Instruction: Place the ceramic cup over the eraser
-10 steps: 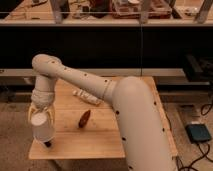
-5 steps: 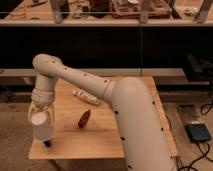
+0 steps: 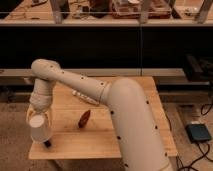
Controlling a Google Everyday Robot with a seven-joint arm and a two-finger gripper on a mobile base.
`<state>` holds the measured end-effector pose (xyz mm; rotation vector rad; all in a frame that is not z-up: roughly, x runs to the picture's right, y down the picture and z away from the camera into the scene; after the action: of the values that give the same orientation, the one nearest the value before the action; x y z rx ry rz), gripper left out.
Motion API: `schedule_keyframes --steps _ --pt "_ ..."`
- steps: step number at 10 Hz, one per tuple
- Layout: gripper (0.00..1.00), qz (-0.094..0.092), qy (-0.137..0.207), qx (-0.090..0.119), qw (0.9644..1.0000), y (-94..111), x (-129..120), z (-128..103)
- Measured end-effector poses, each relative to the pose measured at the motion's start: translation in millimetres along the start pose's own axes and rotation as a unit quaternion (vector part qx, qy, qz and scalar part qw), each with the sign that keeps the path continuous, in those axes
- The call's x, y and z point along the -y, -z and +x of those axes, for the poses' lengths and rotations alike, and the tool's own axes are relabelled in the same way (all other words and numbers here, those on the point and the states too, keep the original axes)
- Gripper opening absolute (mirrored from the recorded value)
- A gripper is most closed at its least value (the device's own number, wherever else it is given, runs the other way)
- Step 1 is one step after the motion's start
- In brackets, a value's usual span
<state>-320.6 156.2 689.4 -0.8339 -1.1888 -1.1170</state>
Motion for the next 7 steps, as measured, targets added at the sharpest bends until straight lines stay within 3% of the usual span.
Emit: schedule_keyframes --steps 4,7 --pt "0.52 -0.001 -0.013 -0.016 0.9998 -32 -9 34" --pt "0.79 0.008 -0.014 -0.011 0.9998 -39 -12 39"
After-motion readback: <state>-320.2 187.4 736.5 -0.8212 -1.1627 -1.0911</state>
